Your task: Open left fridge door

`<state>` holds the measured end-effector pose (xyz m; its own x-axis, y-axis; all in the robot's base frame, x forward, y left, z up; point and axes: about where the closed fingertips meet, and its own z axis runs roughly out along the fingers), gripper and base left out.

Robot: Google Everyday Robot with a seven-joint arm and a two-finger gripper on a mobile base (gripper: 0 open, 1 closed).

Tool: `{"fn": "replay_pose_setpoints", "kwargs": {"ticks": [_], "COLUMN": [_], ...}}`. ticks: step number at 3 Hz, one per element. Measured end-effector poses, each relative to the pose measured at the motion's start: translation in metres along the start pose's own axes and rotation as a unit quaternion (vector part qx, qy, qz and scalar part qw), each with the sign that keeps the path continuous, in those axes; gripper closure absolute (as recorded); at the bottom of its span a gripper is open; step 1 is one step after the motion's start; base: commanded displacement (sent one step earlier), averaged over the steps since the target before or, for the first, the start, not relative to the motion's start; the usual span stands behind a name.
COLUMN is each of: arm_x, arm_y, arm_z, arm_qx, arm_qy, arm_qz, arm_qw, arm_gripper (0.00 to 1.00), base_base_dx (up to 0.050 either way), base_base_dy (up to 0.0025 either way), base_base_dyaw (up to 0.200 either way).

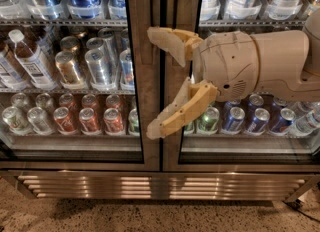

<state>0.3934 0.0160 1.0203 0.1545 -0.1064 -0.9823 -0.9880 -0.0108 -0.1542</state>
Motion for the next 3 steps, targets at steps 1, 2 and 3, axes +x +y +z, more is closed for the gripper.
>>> {"fn": "replay_pose_setpoints", "kwargs": {"ticks": [1,2,3], "arm_x": [0.000,0.003,0.004], "arm_y": [0.000,-0.022,-0.054], "arm_z": [0.000,-0.006,-0.015], "arm_qx": [0.000,0.021,0.049], "arm_qy": [0.000,-0.007,0.005], "arm_qz": [0.000,0.021,0.039], "arm_qw": [1.0000,0.9995,0.9980], "arm_gripper": [0.00,0.00,0.00], "base_base_dx": [0.000,0.000,0.000], "base_base_dy": [0.00000,0.00000,0.00000], "base_base_dyaw": [0.000,0.000,0.000]}}
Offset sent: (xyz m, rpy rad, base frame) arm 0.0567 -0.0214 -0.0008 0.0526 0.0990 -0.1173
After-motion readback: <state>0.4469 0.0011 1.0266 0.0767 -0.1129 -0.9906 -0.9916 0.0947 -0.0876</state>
